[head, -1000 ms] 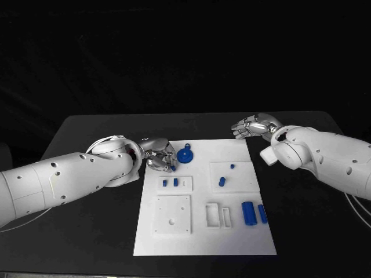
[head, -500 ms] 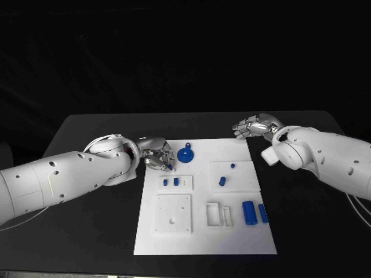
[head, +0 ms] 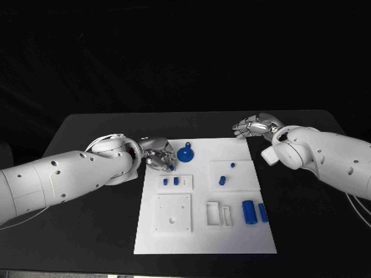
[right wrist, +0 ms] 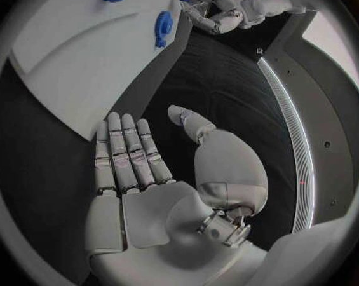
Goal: Assemble the parts on the task board
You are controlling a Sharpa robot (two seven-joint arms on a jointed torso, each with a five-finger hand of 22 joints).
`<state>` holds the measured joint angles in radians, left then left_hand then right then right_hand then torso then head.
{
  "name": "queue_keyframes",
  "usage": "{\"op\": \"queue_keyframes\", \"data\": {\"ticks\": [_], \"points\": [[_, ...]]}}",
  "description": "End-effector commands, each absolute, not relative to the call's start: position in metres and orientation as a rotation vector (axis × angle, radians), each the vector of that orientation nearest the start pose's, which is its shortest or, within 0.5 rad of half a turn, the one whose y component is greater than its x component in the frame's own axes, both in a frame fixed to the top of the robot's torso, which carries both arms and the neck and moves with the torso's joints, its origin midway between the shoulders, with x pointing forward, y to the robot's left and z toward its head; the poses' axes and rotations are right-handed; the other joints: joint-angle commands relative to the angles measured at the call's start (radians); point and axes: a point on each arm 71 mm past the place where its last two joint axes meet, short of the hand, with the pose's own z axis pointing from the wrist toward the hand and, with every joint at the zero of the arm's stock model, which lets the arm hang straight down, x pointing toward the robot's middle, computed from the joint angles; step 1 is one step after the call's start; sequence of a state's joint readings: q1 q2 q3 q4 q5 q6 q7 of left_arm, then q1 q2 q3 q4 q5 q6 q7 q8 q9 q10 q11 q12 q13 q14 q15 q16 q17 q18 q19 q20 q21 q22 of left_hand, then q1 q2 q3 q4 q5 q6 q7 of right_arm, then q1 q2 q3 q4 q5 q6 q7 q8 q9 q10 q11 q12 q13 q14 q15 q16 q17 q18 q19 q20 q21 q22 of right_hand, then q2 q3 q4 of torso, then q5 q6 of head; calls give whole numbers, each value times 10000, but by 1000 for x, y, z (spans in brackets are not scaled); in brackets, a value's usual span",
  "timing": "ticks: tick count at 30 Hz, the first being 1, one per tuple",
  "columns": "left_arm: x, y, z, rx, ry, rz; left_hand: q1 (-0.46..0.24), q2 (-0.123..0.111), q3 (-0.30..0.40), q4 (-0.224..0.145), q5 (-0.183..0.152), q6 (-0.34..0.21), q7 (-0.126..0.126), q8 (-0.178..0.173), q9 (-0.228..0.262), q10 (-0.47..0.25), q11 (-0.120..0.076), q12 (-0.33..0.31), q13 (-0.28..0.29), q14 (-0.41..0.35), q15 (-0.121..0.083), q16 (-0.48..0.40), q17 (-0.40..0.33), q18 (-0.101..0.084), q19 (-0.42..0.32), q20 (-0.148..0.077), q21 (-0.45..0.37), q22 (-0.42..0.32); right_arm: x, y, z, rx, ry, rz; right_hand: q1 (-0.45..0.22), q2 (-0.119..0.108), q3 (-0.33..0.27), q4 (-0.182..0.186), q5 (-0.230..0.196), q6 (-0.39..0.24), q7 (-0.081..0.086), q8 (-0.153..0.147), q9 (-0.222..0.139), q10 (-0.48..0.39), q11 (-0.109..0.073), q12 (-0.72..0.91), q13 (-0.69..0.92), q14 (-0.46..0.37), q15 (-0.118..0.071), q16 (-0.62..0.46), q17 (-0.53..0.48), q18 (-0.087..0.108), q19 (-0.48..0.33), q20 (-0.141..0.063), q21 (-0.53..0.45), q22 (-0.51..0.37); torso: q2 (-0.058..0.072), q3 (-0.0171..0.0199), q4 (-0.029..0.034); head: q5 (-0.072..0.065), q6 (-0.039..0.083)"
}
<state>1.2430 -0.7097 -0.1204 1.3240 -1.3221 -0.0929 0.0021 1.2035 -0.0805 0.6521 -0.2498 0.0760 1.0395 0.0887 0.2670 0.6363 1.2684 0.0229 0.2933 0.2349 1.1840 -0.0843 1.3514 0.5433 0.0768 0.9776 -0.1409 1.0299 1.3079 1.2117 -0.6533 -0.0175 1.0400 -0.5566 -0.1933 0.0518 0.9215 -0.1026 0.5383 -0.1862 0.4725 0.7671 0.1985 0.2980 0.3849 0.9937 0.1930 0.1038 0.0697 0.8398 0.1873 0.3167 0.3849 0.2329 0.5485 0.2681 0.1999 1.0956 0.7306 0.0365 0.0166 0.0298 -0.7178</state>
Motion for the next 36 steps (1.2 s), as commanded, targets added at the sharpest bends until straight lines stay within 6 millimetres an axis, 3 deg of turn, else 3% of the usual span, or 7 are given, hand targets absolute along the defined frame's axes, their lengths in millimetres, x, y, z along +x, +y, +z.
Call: {"op": "queue_keyframes", "data": {"ticks": [1, 36], "points": [[510, 180, -217, 2346, 19259, -7051, -12, 64, 52, -11, 38, 135, 85, 66, 6, 50, 15, -41, 14, 65, -30, 51, 11, 346, 11, -407, 44, 175, 567, -254, -208, 7652, 17330, 9689, -92, 16, -55, 18, 60, -81, 224, 49, -12, 16, 26, -42, -7, -65, 6, 46, -11, 201, -15, 58, -49, 11, 0, -4, 0, -7, 1], [511, 173, -220, 3058, 19297, -6616, 4, 45, 82, -44, 50, 149, 79, 65, -6, 76, 13, -81, 33, 64, -31, 52, 11, 344, 8, -412, 51, 169, 567, -252, -211, 7655, 17388, 9718, -99, 24, -67, 16, 59, -84, 224, 55, -19, 16, 26, -45, -7, -69, 6, 53, -20, 205, -12, 61, -60, 18, 0, 0, 6, 16, -40]]}}
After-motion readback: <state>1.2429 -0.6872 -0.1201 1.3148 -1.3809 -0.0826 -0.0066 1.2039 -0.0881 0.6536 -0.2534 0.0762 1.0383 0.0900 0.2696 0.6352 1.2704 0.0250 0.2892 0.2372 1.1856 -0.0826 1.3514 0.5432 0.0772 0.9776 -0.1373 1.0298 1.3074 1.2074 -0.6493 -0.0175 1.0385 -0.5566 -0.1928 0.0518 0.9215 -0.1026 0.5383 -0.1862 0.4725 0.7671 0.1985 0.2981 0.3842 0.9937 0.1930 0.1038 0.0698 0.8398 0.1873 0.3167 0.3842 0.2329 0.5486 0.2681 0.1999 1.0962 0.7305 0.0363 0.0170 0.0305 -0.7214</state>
